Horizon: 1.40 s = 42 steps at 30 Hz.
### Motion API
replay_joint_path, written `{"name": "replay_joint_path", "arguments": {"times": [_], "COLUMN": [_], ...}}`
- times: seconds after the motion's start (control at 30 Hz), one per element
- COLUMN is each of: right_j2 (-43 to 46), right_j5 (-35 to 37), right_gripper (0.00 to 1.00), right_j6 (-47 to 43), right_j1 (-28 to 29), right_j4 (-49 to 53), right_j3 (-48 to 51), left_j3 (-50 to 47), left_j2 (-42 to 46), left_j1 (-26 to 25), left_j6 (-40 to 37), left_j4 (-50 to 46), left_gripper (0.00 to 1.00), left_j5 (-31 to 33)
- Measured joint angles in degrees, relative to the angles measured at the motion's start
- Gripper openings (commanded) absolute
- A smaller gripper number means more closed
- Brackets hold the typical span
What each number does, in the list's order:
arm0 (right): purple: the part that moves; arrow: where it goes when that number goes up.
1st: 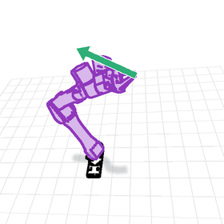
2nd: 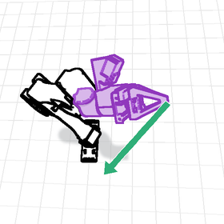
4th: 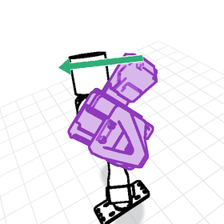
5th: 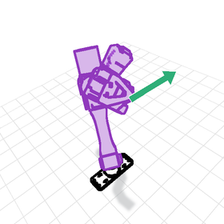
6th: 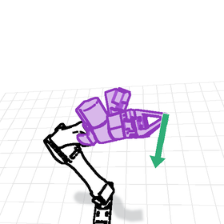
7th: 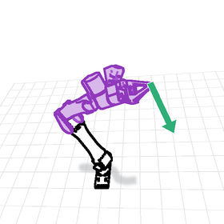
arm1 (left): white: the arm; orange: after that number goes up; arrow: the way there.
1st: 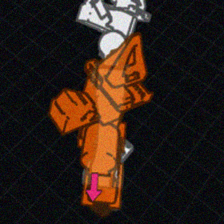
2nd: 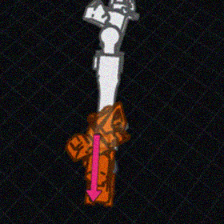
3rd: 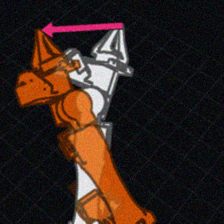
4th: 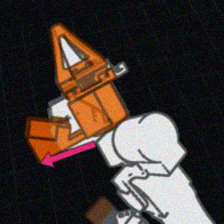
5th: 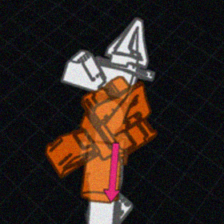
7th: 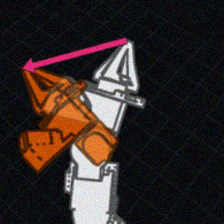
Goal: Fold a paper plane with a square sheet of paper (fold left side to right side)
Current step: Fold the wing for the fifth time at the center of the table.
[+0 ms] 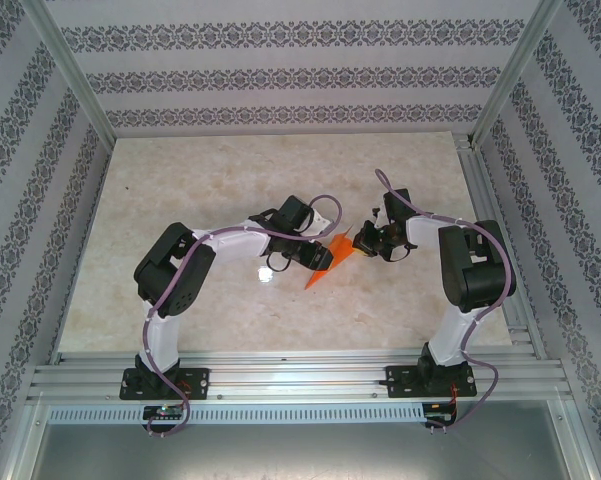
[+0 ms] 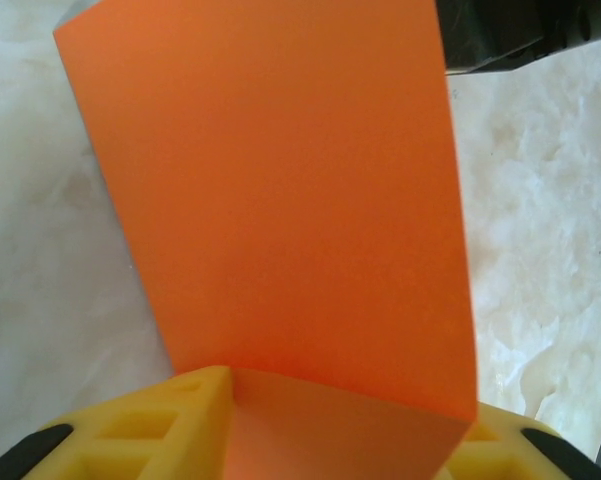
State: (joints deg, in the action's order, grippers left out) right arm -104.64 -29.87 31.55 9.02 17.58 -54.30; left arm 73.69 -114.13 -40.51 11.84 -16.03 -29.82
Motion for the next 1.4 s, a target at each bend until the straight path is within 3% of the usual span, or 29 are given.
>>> {"name": "replay_joint_path", "arguments": {"times": [0.2,0.43,0.87,1.17,1.4], "right_j2": [-0.28,-0.55,-0.66,-0.76,-0.79], "right_j5": [0.04,0.13,0.66,1.05,1.2], "right_gripper": [0.0,0.0,0.0,0.0,0.0], "right_j6": [-0.24,-0.96,-1.73,-2.4,-2.82], "right_j1": [0.26,0.35,0.7,0.92,1.01], "right_j4": [0.9,1.84,2.43,2.99,3.04], "right_j3": [-0.61,-1.22,-1.66,-2.03,-2.1], "left_j3": [0.0,2.1,6.64,7.98,8.26], "left_j2": [0.09,-0.35,-6.93,-7.45,-6.84], "left_j1": [0.0,0.0,0.74,1.95,1.95], "left_j6": [-1.07,-2.25,-4.0,-4.42,-5.18], "left_j4": [-0.37,-2.27,-5.07,-5.73,-6.8], "left_gripper": [0.18,0.16,0.18,0.31,0.34], "left_j5": [-1.55,-4.42,-8.59,-9.77,-9.75]}}
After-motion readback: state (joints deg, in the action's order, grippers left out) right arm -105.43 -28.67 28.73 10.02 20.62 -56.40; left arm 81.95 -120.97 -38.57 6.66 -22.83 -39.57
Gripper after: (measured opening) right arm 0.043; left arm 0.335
